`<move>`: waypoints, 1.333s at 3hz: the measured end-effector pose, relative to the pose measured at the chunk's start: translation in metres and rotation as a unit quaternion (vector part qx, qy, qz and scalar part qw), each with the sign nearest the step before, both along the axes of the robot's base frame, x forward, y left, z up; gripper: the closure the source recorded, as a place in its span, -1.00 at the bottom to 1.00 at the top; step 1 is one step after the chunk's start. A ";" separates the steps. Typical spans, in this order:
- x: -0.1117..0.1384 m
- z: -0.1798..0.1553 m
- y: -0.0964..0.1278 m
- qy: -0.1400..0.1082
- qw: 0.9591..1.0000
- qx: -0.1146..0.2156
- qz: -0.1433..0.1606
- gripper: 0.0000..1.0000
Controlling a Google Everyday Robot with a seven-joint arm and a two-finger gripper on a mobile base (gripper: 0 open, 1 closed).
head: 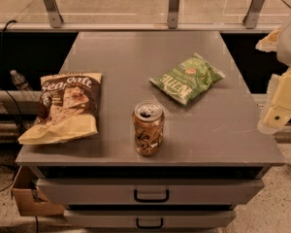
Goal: Pick green jalapeno chip bag
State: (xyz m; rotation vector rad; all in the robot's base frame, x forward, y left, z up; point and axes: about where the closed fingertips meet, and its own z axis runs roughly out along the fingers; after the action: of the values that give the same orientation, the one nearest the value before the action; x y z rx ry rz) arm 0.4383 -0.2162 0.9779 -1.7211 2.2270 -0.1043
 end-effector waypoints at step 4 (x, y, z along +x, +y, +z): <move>0.108 0.017 0.011 -0.070 0.984 -0.071 0.146 -1.00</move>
Offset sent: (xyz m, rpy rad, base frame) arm 0.0535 -0.0119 0.0309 -0.1215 -0.0997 0.1249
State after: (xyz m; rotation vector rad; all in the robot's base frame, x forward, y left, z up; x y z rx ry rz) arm 0.5465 -0.2057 0.9952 -2.0295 1.8856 -0.3110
